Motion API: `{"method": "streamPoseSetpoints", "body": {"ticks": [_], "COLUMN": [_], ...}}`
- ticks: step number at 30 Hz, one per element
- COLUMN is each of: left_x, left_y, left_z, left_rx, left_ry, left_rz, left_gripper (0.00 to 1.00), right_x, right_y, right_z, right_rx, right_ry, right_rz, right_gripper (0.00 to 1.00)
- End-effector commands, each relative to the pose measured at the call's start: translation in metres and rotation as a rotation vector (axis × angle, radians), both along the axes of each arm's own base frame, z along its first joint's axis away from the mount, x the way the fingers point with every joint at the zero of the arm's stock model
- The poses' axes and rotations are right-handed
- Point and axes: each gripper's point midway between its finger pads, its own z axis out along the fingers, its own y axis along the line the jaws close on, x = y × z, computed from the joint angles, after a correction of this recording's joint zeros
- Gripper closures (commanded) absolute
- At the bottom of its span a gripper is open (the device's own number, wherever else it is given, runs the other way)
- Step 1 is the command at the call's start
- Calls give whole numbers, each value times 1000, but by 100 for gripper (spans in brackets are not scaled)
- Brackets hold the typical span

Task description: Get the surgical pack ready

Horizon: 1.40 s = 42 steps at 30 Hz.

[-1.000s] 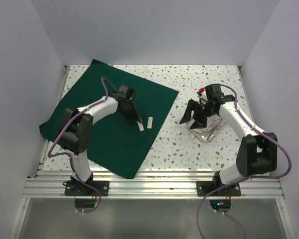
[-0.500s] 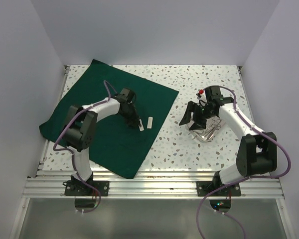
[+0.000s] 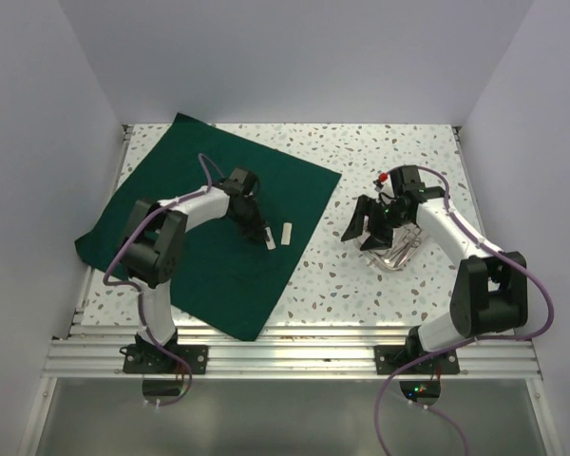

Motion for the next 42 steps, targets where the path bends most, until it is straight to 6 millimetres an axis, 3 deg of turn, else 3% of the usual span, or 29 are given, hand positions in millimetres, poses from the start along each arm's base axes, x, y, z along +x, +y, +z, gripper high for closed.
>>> {"method": "streamPoseSetpoints", "body": {"ticks": [1, 3, 7, 13, 18, 22, 27, 36, 42], "left_x": [16, 17, 21, 28, 25, 14, -12, -38, -43], "left_y": [-6, -7, -8, -3, -8, -29, -48, -65, -68], "left_z": [0, -1, 2, 23, 54, 87, 122, 149, 163], "left_rx": [-13, -14, -19, 11, -31, -183, -382, -586, -641], "left_ry": [-49, -48, -66, -130, -215, -284, -313, -347, -377], "left_rz": [5, 4, -7, -59, -139, -252, -338, -450, -488], "left_gripper": [83, 85, 100, 100, 100, 100, 100, 100, 100], "right_x": [3, 3, 1, 0, 2, 10, 26, 40, 43], "right_y": [3, 4, 8, 28, 67, 102, 136, 155, 160], "right_z": [6, 6, 6, 6, 11, 21, 42, 70, 69], "right_rx": [10, 11, 4, 37, 156, 302, 410, 562, 591], "right_ry": [-50, -44, -47, -46, -67, -87, -142, -204, -203], "right_rz": [24, 26, 45, 123, 239, 251, 280, 256, 252], "right_gripper": [32, 32, 32, 30, 26, 24, 26, 38, 45]}}
